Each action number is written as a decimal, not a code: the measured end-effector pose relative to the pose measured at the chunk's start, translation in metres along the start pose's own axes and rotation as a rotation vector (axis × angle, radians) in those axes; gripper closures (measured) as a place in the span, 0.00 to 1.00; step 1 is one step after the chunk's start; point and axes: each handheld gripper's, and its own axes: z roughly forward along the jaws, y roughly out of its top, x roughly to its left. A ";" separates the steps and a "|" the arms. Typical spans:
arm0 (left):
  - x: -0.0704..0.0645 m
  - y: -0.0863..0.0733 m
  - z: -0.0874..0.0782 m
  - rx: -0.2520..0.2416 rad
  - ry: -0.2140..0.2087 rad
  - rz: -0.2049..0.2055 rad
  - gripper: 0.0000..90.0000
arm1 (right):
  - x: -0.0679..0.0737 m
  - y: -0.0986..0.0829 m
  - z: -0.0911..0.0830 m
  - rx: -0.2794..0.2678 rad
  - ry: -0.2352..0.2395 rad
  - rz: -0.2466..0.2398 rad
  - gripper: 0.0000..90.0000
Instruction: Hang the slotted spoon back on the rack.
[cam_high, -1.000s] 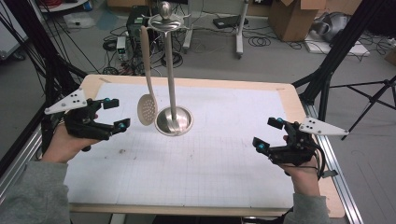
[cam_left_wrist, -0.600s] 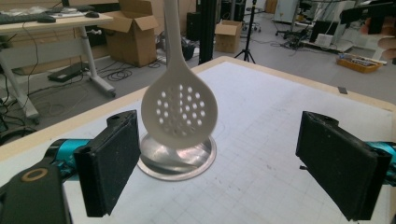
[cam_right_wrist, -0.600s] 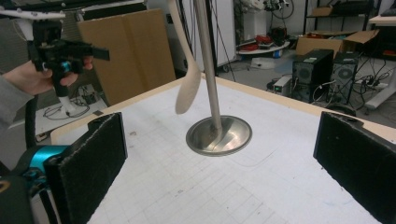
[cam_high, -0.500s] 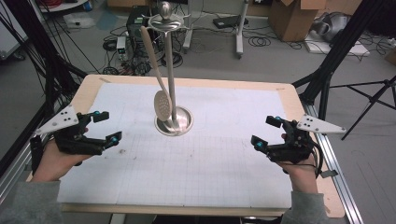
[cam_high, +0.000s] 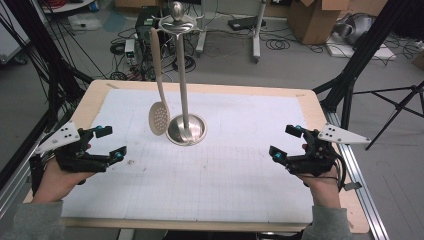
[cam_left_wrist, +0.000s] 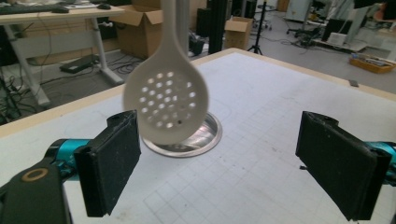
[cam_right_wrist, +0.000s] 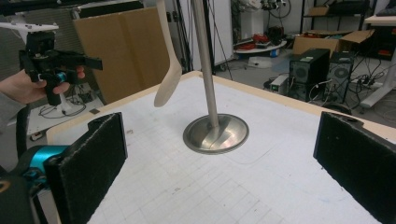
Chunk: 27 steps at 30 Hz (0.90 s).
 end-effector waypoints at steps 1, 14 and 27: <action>0.000 -0.001 -0.002 -0.003 0.004 -0.003 0.16 | 0.000 0.000 0.000 0.001 0.000 0.000 0.02; 0.014 -0.006 -0.021 -0.043 0.082 -0.026 0.16 | -0.005 -0.003 -0.003 0.005 -0.020 -0.006 0.02; 0.009 -0.009 -0.018 -0.040 0.081 -0.021 0.16 | -0.004 -0.004 -0.003 0.006 -0.019 -0.008 0.02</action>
